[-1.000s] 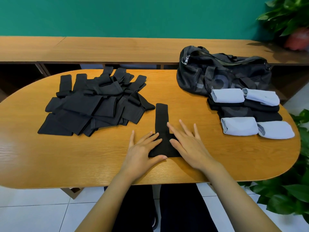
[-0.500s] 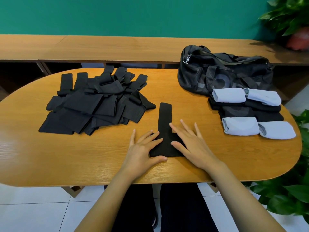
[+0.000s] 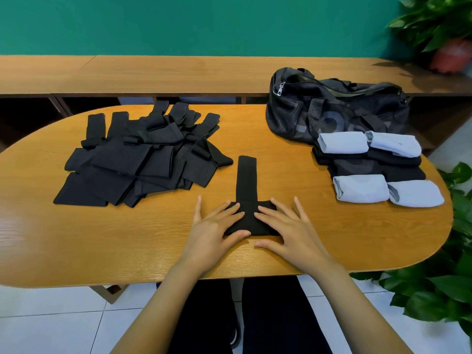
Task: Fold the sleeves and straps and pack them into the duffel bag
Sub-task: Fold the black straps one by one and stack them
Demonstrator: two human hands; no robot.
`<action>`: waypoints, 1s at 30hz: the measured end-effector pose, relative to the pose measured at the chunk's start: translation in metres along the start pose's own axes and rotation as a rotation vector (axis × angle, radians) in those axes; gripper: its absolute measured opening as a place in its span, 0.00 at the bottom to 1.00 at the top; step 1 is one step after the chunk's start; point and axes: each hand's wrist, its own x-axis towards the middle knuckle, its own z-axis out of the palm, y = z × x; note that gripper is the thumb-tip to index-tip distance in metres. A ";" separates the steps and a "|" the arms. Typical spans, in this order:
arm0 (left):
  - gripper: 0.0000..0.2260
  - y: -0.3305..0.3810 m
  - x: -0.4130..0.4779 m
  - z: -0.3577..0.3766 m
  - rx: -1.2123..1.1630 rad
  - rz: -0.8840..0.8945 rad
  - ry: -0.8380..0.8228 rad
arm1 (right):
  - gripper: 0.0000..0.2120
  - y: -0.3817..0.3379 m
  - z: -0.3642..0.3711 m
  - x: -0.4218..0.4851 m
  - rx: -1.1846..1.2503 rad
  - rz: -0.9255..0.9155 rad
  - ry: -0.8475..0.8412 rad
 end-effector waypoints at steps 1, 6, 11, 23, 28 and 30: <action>0.30 0.001 0.000 -0.001 -0.005 -0.004 0.003 | 0.34 -0.001 0.000 0.001 -0.014 -0.015 0.034; 0.28 0.003 -0.001 -0.005 -0.061 -0.007 0.052 | 0.30 -0.006 -0.002 0.007 0.003 -0.015 0.178; 0.21 0.010 -0.001 -0.008 -0.139 -0.017 0.209 | 0.25 -0.010 -0.007 0.010 0.107 0.032 0.323; 0.20 0.021 0.034 -0.005 -0.461 -0.377 0.280 | 0.21 -0.020 -0.022 0.032 0.320 0.384 0.336; 0.22 0.017 0.050 0.000 -0.312 -0.442 0.303 | 0.16 -0.015 -0.024 0.050 0.282 0.418 0.334; 0.23 0.016 0.054 0.001 -0.215 -0.471 0.286 | 0.17 -0.011 -0.021 0.056 0.237 0.424 0.303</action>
